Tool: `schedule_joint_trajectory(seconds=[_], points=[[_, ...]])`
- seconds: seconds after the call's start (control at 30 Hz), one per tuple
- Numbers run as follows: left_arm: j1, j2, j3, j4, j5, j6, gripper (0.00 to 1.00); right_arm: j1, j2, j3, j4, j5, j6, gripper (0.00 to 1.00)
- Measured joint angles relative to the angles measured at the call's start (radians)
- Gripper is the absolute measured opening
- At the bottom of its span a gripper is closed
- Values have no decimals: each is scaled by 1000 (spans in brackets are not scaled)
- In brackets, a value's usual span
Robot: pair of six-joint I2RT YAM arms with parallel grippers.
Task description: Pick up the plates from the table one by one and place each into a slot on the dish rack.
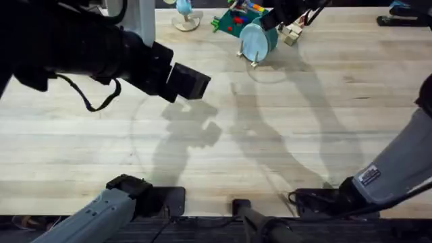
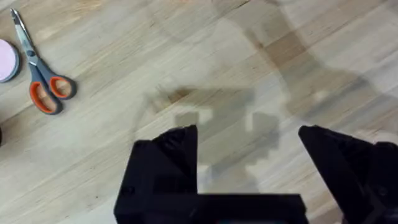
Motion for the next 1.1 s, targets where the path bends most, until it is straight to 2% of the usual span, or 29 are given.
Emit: schedule_joint_trajectory(seconds=[0.27, 0.57, 0.67, 0.77, 0.8, 1.1], points=[[0, 0, 0, 0, 0, 0, 993, 0, -32, 0, -9, 2, 0, 481], [0, 0, 0, 0, 0, 0, 993, 0, -193, 1, -68, 35, 1, 593], [0, 0, 0, 0, 0, 0, 993, 0, -233, 3, -139, 39, 3, 686], [0, 0, 0, 0, 0, 0, 994, 0, -259, 3, -218, 41, 2, 963], [0, 0, 0, 0, 0, 0, 994, 0, -267, 3, -246, 42, 4, 986], [0, 0, 0, 0, 0, 0, 993, 0, -367, 3, -464, 42, 5, 992]])
